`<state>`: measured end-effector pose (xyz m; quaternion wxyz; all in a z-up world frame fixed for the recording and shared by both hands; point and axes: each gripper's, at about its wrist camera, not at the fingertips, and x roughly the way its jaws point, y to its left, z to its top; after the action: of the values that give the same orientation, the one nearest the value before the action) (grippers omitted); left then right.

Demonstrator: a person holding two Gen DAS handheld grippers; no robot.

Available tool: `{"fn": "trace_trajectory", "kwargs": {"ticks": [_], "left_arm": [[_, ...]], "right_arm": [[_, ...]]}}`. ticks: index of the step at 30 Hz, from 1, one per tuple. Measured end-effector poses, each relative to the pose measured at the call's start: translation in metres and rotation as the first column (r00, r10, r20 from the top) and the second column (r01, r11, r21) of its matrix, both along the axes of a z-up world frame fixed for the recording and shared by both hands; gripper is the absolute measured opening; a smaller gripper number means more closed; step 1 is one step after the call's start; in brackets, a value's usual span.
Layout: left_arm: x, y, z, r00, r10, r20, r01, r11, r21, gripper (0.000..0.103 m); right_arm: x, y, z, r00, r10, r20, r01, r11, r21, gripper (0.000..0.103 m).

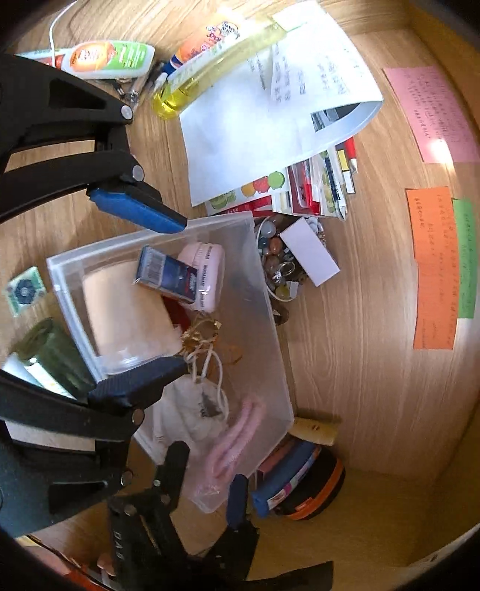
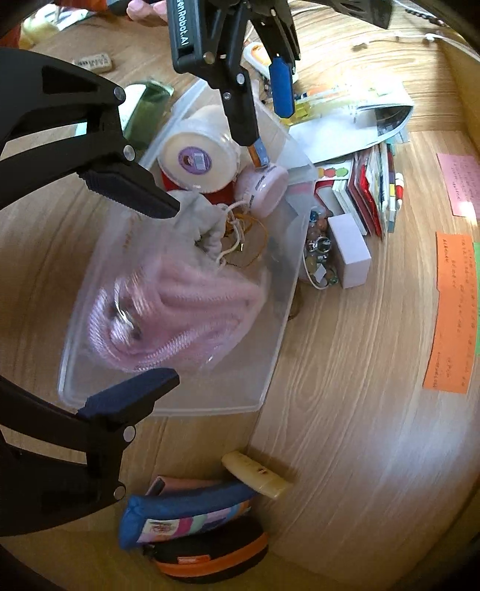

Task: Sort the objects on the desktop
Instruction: 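Lower pink cord bundle into clear box with right gripper while left drops Max box there, then grasp green bottle with right gripper while left gripper grasps AB eraser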

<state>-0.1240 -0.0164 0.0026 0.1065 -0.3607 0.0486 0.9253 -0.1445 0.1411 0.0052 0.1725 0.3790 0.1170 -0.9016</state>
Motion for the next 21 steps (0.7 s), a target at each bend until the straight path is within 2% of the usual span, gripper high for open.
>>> {"fn": "trace_trajectory", "kwargs": {"ticks": [9,12,16,21], "left_arm": [[0.030,-0.013,0.002,1.000,0.013,0.001,-0.013,1.000,-0.022,0.071],[0.041,-0.019,0.001,0.999,0.036,-0.016,-0.036,0.999,-0.031,0.095],[0.059,-0.025,0.000,0.998,0.050,-0.043,-0.053,0.997,-0.058,0.095],[0.079,-0.030,-0.008,0.998,0.066,-0.019,-0.067,0.995,-0.070,0.098]], "right_arm": [[0.025,0.001,0.007,1.000,-0.011,0.008,0.011,1.000,-0.017,0.083],[0.035,-0.003,0.007,1.000,-0.006,0.008,0.006,1.000,-0.003,0.083],[0.048,-0.005,0.005,1.000,0.002,0.013,-0.002,1.000,0.000,0.083],[0.059,-0.011,0.000,0.999,0.022,0.043,-0.022,1.000,-0.004,0.083]]}}
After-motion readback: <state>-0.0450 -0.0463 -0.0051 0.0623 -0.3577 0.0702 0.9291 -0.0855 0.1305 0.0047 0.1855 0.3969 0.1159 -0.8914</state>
